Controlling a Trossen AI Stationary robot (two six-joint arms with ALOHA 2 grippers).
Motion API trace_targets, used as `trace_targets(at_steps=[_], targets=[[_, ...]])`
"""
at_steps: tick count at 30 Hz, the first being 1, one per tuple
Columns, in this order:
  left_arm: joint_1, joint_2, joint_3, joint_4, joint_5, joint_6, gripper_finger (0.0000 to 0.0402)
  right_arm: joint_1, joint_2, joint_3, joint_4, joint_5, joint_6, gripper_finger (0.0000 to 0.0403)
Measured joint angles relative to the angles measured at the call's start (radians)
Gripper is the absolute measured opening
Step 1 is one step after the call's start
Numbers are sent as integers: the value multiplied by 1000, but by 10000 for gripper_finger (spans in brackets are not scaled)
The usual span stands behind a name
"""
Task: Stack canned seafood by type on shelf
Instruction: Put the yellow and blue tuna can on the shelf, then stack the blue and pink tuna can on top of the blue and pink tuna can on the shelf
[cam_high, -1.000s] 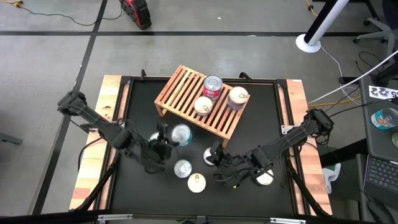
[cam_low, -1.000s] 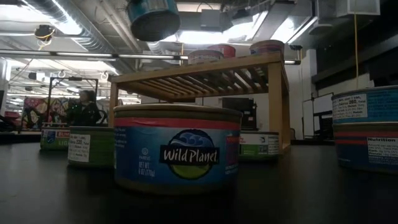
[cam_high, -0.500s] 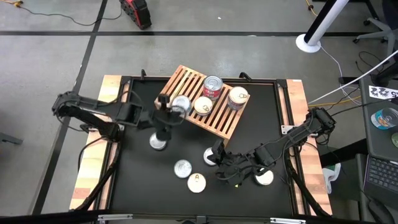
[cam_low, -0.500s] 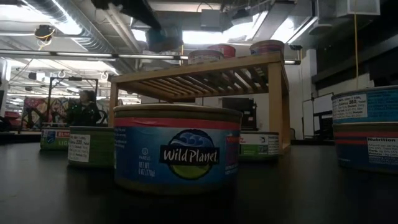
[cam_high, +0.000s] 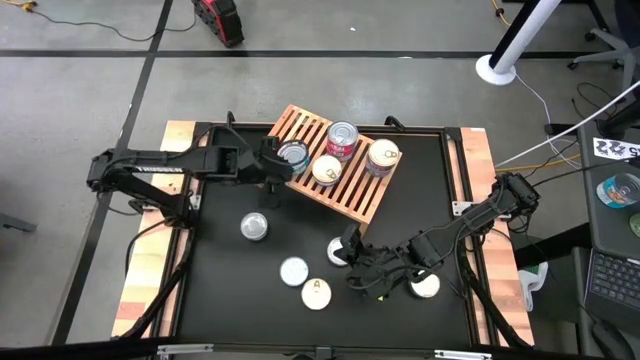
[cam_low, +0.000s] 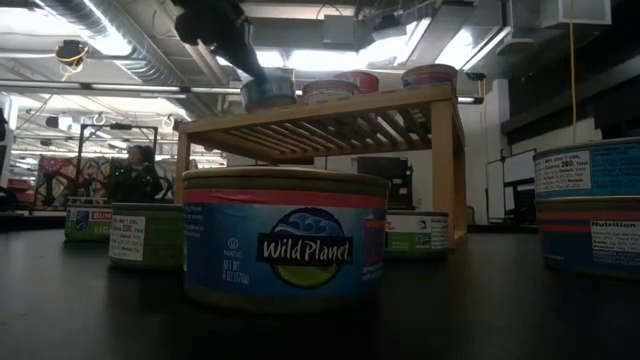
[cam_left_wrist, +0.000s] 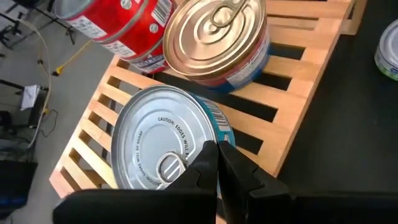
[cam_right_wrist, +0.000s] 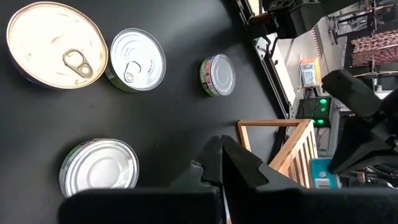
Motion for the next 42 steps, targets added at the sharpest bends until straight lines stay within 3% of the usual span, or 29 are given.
trace_targets(at_steps=[14,25,35,42], targets=[[35,84,-1,41,-6,37,22,0,1,0,-19,0,-3,7],[11,83,-1,129,-11,21,121,0,1,0,-18,0,-2,14],[-142,48,-1,114,-29,-36,166,0,2,0,-17,-1,81,125],[-323,40,-3,117,13,-284,160,0,2,0,-19,-80,82,187]])
